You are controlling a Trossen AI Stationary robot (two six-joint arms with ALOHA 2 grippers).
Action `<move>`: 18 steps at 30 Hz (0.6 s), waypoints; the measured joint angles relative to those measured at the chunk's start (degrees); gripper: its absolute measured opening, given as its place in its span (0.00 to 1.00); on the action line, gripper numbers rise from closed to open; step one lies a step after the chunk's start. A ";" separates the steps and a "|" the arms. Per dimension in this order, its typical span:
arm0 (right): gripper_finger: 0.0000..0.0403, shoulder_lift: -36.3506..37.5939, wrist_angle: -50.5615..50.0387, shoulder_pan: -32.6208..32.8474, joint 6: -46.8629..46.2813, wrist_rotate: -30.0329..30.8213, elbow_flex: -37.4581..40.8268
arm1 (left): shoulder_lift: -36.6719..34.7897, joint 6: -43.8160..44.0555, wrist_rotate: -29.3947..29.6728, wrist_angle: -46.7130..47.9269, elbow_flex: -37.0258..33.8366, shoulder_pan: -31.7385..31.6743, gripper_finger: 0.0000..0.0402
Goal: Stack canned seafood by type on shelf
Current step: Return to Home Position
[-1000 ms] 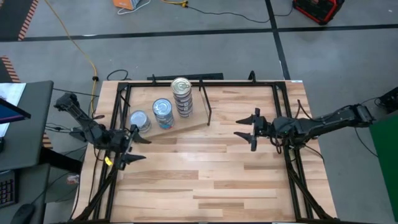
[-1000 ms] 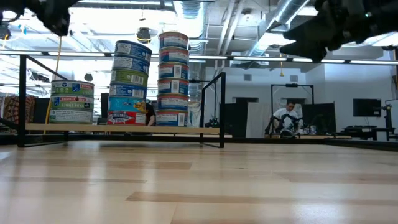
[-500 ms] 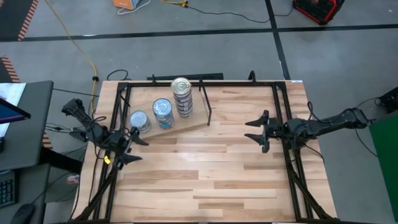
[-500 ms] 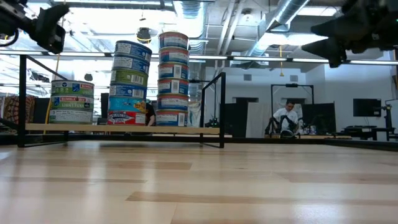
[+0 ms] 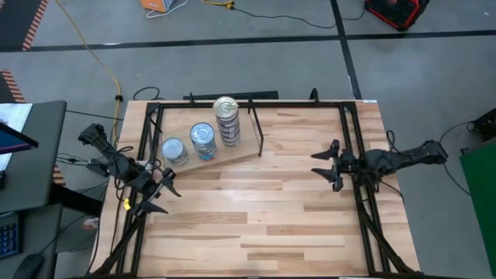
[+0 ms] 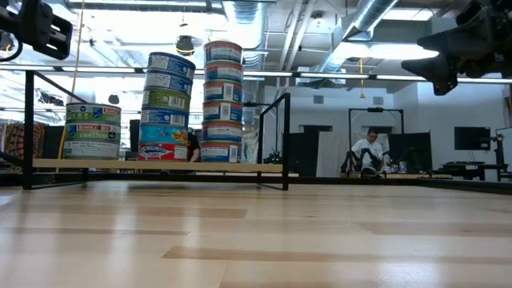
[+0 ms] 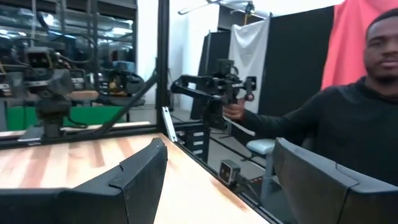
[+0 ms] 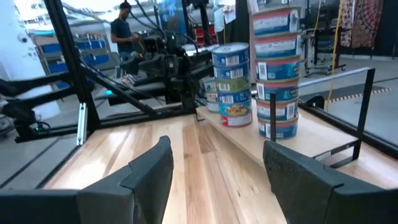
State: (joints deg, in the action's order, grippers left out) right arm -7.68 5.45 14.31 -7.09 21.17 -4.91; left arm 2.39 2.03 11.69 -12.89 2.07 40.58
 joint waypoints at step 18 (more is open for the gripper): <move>0.69 7.61 -7.70 -0.59 0.98 1.84 -0.02 | 2.91 8.67 10.02 5.58 -1.64 0.00 0.69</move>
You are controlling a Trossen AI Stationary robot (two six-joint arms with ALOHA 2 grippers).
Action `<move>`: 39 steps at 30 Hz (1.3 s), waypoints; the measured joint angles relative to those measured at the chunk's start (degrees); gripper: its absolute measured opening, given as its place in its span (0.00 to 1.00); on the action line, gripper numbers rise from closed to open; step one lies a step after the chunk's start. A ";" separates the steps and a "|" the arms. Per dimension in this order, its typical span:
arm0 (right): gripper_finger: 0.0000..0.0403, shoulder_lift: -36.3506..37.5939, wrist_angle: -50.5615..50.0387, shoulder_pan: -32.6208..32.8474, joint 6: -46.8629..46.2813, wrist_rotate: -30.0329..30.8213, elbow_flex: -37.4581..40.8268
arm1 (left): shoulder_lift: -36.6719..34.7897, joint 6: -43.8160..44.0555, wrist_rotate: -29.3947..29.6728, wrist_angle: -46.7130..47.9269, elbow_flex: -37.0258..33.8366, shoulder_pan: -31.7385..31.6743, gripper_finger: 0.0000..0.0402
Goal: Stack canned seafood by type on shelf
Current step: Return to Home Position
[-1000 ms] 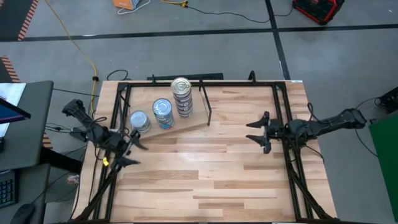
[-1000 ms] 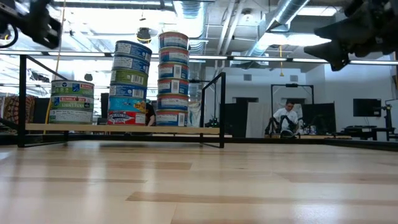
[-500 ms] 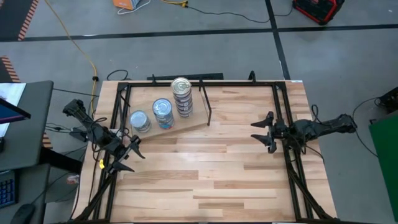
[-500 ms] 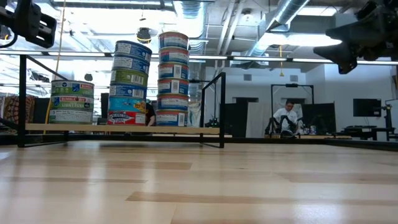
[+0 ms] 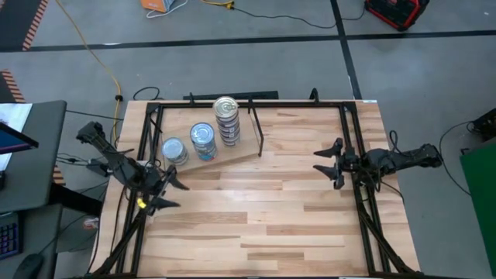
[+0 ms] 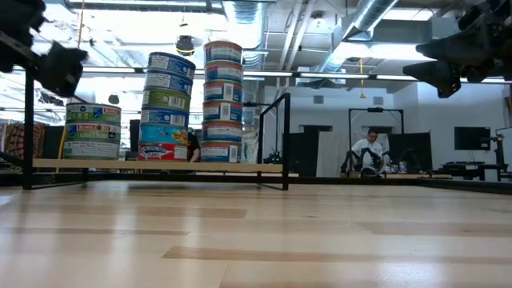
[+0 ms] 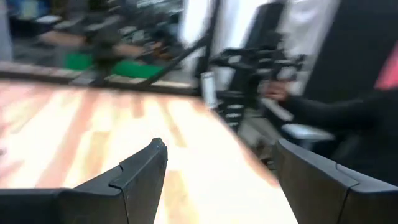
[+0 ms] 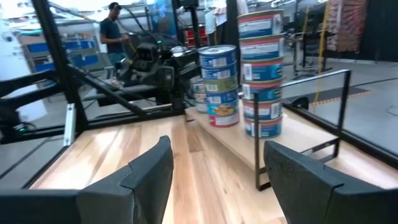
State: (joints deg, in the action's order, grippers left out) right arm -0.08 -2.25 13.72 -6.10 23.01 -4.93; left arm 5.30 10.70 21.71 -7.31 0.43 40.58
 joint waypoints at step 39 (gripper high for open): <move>0.69 -0.02 -0.60 -20.20 -5.04 -6.56 -0.42 | 8.15 -6.15 -6.24 2.41 -0.05 -23.58 0.69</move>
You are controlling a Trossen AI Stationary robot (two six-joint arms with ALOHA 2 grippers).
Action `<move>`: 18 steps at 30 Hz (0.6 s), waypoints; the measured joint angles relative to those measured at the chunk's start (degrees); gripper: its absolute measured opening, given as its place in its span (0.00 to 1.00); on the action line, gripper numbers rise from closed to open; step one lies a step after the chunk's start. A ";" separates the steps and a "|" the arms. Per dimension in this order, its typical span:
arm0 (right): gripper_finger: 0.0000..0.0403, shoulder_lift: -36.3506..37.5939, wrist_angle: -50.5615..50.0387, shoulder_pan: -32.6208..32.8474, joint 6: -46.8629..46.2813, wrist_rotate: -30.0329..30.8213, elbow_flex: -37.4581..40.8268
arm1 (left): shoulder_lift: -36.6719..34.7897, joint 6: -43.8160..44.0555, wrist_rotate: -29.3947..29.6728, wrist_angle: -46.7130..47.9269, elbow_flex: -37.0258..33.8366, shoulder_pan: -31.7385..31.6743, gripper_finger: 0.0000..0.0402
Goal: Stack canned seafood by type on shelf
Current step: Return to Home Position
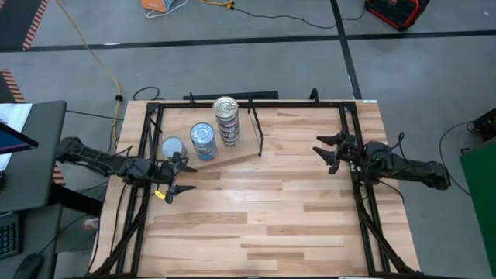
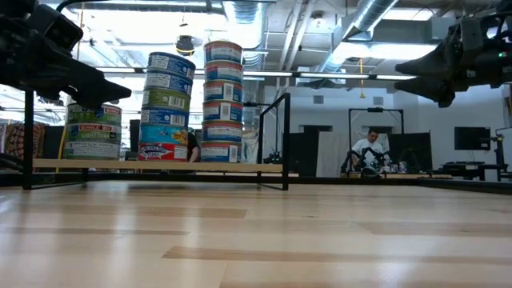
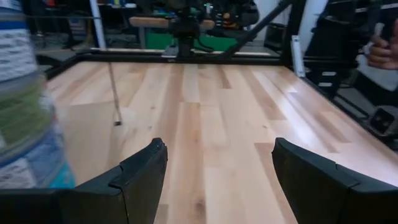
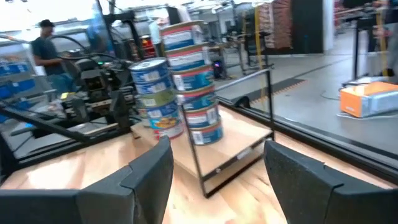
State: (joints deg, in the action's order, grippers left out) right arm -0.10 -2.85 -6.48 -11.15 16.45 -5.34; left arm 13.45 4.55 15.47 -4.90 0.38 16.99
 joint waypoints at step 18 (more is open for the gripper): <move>0.69 0.00 -4.34 -1.92 0.06 -0.07 -0.04 | 0.00 0.63 3.06 0.45 0.00 -0.48 0.69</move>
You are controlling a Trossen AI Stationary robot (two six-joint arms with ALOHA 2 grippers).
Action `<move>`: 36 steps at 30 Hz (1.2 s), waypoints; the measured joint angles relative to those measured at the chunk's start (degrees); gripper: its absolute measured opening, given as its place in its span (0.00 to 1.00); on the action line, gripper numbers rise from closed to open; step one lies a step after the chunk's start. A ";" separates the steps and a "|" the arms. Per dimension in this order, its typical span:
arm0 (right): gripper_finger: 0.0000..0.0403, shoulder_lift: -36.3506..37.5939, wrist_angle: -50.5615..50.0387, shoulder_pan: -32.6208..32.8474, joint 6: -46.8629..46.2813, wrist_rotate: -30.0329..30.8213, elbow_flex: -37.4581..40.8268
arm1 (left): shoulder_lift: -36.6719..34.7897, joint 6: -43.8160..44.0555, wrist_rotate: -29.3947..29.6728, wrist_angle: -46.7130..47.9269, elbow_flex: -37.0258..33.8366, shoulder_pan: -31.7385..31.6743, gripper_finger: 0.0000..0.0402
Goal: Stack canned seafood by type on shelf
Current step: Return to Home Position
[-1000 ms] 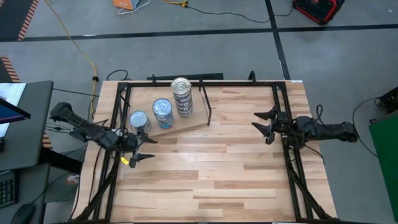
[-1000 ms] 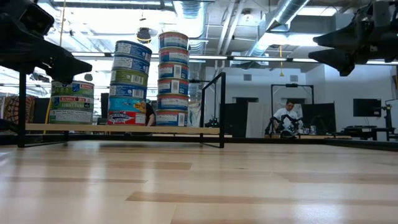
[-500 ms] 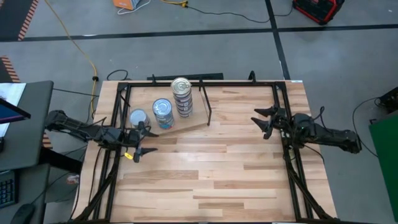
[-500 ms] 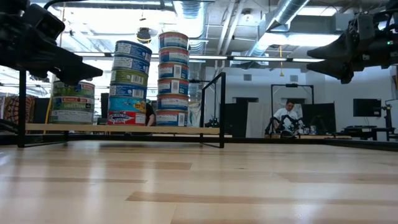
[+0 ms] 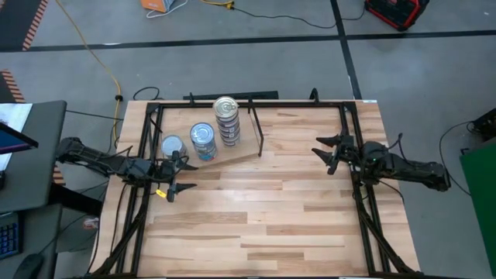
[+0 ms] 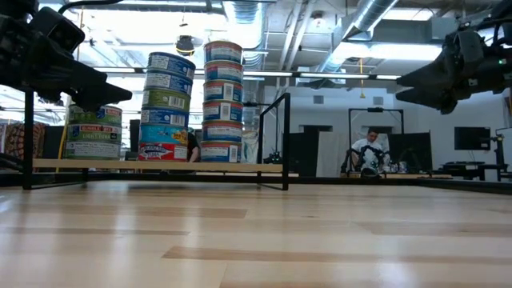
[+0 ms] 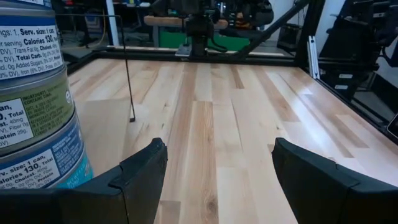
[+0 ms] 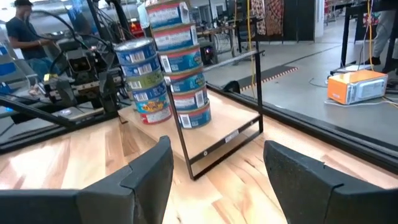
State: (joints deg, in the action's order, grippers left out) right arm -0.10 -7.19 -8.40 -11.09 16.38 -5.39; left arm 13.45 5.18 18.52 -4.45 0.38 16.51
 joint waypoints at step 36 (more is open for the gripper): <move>0.69 0.00 -4.82 0.00 0.07 0.00 0.00 | 0.00 0.05 0.04 0.07 0.00 0.02 0.69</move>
State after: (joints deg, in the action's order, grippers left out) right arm -0.10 -12.01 -8.40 -11.03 16.38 -5.39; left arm 13.45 5.23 18.57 -4.38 0.38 16.53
